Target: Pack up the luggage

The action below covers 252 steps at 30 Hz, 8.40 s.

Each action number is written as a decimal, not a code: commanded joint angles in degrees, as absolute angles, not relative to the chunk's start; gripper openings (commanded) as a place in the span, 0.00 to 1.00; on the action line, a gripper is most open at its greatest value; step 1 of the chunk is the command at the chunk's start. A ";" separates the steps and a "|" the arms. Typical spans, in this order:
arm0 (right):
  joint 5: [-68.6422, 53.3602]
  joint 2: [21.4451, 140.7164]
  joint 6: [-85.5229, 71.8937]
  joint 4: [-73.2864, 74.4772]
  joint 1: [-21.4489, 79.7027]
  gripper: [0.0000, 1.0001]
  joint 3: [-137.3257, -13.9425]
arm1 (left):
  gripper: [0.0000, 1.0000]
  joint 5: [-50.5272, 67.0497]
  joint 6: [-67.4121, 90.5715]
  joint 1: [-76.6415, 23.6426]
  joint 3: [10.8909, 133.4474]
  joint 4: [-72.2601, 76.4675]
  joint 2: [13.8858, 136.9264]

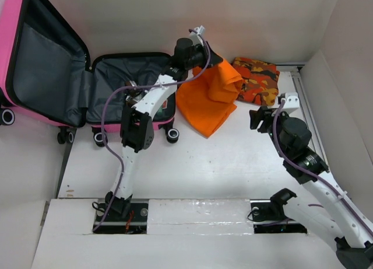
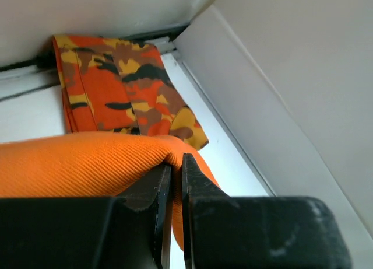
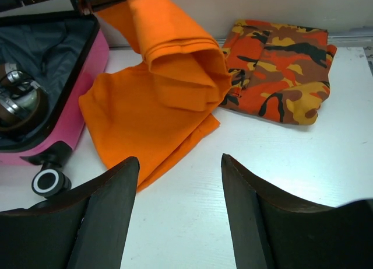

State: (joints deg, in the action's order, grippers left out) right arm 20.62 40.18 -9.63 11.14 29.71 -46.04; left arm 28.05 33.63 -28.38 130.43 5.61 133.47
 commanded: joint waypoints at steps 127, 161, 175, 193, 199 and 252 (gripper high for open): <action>2.11 35.42 -7.82 7.47 30.67 0.74 -45.62 | 0.09 26.39 12.64 19.25 90.19 -6.86 106.79; 13.62 31.03 -8.96 16.26 30.67 0.66 -54.05 | 0.85 -10.28 51.84 -45.35 120.14 2.72 138.67; 11.25 34.63 -8.44 12.30 30.67 0.67 -51.77 | 0.53 -7.73 63.72 -40.52 134.99 1.59 157.41; 7.56 29.98 -8.44 11.87 30.67 0.67 -51.77 | 0.00 -3.79 69.79 -37.62 139.14 4.48 161.55; 6.42 32.16 -8.44 10.29 30.67 0.67 -50.02 | 0.00 -3.51 58.12 -34.99 120.10 8.43 148.65; 3.08 33.57 -10.37 8.88 31.20 0.68 -50.54 | 0.00 -9.06 47.75 -39.91 111.27 2.03 141.59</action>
State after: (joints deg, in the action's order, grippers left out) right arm 2.55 34.13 -10.35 9.08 30.79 -48.80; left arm -11.86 55.31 -40.66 113.45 3.60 143.72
